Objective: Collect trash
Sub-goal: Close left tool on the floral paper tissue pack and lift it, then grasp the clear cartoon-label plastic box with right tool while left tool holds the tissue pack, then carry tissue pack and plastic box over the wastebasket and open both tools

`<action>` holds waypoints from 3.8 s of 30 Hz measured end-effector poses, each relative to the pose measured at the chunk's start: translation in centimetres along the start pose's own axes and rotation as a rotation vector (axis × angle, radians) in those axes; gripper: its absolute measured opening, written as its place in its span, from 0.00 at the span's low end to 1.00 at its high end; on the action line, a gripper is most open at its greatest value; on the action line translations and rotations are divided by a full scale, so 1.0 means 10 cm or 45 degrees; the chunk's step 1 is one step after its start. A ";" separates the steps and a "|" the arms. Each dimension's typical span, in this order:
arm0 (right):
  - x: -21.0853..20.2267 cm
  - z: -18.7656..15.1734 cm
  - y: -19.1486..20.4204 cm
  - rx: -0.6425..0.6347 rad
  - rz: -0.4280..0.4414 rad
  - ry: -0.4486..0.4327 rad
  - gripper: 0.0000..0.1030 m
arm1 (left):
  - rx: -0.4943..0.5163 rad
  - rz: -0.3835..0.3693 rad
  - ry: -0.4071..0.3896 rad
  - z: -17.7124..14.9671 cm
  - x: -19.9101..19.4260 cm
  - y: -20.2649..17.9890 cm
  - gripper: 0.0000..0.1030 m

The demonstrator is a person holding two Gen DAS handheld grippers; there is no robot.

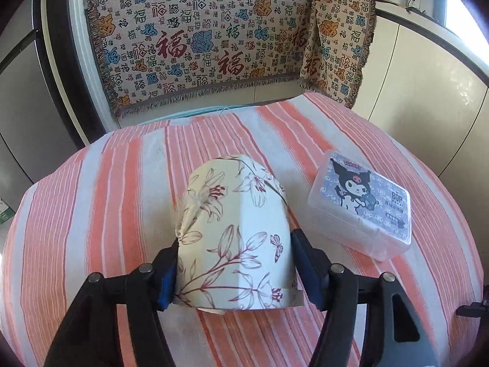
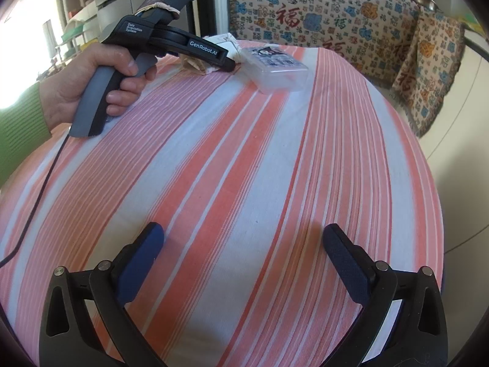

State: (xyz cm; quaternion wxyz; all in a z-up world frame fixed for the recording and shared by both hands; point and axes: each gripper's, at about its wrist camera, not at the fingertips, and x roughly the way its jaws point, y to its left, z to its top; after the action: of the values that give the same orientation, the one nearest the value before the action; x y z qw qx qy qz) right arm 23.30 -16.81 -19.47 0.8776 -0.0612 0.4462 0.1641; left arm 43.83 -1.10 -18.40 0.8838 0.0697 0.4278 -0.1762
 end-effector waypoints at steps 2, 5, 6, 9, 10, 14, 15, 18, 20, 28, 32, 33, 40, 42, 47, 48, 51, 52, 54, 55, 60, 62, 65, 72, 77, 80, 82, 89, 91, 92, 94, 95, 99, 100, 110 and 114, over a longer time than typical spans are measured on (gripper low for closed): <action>0.00 0.00 0.00 0.000 0.000 0.000 1.00 | -0.028 0.019 0.001 -0.09 -0.09 0.05 0.63; 0.00 0.00 0.00 0.000 0.000 -0.001 1.00 | -0.062 0.058 0.007 -0.34 -0.31 0.08 0.63; 0.00 0.00 0.01 -0.001 -0.002 -0.001 1.00 | -0.074 0.070 0.012 -0.47 -0.41 0.09 0.63; -0.02 -0.01 -0.01 0.021 -0.008 -0.001 1.00 | -0.115 0.073 0.000 -0.84 -0.71 0.10 0.63; -0.03 -0.02 -0.02 0.042 -0.011 -0.004 0.99 | -0.125 0.084 -0.002 -0.94 -0.80 0.10 0.63; -0.03 0.05 -0.10 0.091 0.033 0.016 1.00 | -0.160 0.111 0.004 -1.29 -1.08 0.13 0.63; 0.00 0.12 -0.11 0.074 0.027 0.030 0.99 | -0.162 0.119 0.002 -1.36 -1.13 0.12 0.63; 0.21 0.39 -0.19 0.028 -0.024 0.053 0.99 | -0.136 0.150 -0.002 -1.46 -1.19 0.05 0.64; 0.37 0.57 -0.27 0.031 -0.032 0.043 1.00 | -0.138 0.148 -0.001 -1.46 -1.19 0.04 0.65; 0.98 1.37 -0.44 0.020 -0.043 -0.009 1.00 | -0.136 0.158 0.001 -1.46 -1.16 0.01 0.65; 1.04 1.46 -0.46 0.046 -0.062 -0.025 0.89 | -0.137 0.160 0.000 -1.47 -1.15 0.00 0.65; 1.00 1.45 -0.44 0.037 -0.021 -0.046 0.77 | -0.138 0.160 -0.001 -1.48 -1.15 -0.01 0.65; 0.67 1.05 -0.32 0.070 -0.045 -0.045 0.66 | -0.140 0.163 -0.001 -1.48 -1.15 -0.02 0.65; 0.51 0.83 -0.25 0.062 -0.052 -0.035 0.66 | -0.139 0.164 -0.002 -1.47 -1.15 -0.02 0.65; 0.10 0.32 -0.11 0.047 -0.048 -0.015 0.66 | -0.140 0.164 -0.001 -1.47 -1.15 -0.03 0.65; 0.03 0.22 -0.08 0.052 -0.046 -0.014 0.66 | -0.139 0.165 -0.001 -1.47 -1.15 -0.02 0.65; -0.16 -0.03 -0.01 0.059 -0.046 -0.016 0.66 | -0.139 0.165 0.000 -1.47 -1.15 -0.02 0.65; -0.21 -0.10 0.01 0.065 -0.044 -0.018 0.66 | -0.138 0.165 0.000 -1.47 -1.15 -0.02 0.65; -0.28 -0.19 0.05 0.063 -0.040 -0.014 0.66 | -0.139 0.165 0.000 -1.46 -1.15 -0.02 0.65; -0.31 -0.22 0.06 0.054 -0.031 -0.005 0.67 | -0.141 0.160 -0.001 -1.47 -1.15 -0.01 0.65; -0.43 -0.21 -0.02 0.071 0.088 0.079 0.88 | -0.141 0.021 -0.010 -1.57 -1.31 0.09 0.66; -0.47 -0.17 -0.08 0.077 0.119 0.116 0.90 | -0.148 -0.041 -0.026 -1.63 -1.41 0.12 0.69; -0.46 -0.03 -0.07 0.030 0.122 0.157 0.90 | -0.167 -0.111 -0.022 -1.62 -1.44 0.16 0.74; -0.29 0.23 0.11 -0.114 0.110 0.268 0.90 | -0.136 -0.083 0.087 -1.54 -1.37 0.13 0.74; -0.23 0.28 0.11 -0.115 0.115 0.317 0.65 | -0.146 -0.120 0.093 -1.61 -1.46 0.16 0.73; -0.36 0.28 0.07 -0.097 0.118 0.277 0.65 | -0.138 -0.121 0.109 -1.59 -1.45 0.13 0.57; -0.46 0.27 0.03 -0.077 0.130 0.252 0.65 | -0.137 -0.125 0.098 -1.57 -1.48 0.09 0.54; -0.79 0.17 -0.41 0.059 0.143 0.163 0.65 | -0.092 -0.176 0.057 -1.36 -1.54 -0.43 0.51; -0.90 0.14 -0.63 0.112 0.134 0.129 0.65 | -0.063 -0.217 0.050 -1.25 -1.52 -0.66 0.51; -0.96 0.11 -0.74 0.139 0.127 0.112 0.64 | -0.051 -0.234 0.046 -1.19 -1.51 -0.78 0.51; -1.10 0.06 -1.00 0.202 0.105 0.076 0.65 | -0.027 -0.282 0.035 -1.04 -1.47 -1.04 0.51; -1.17 0.02 -1.16 0.236 0.088 0.059 0.65 | -0.019 -0.309 0.031 -0.95 -1.45 -1.17 0.51; -1.39 -0.18 -1.82 0.380 -0.004 0.022 0.65 | 0.039 -0.420 0.024 -0.54 -1.27 -1.82 0.51; -1.43 -0.25 -2.00 0.423 -0.026 0.019 0.65 | 0.059 -0.440 0.024 -0.44 -1.23 -1.98 0.51; -1.33 -0.88 -3.43 0.720 -0.187 0.038 0.65 | 0.225 -0.567 0.118 0.20 -0.35 -3.72 0.51; -1.03 -1.07 -3.85 0.832 -0.174 0.065 0.65 | 0.216 -0.555 0.202 0.26 0.16 -4.10 0.51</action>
State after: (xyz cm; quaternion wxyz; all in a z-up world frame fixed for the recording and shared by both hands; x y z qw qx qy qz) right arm 22.65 -58.06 -19.06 0.8484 0.1896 0.4917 -0.0487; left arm 31.45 -40.24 -16.94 0.7793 0.0634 0.4846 -0.3922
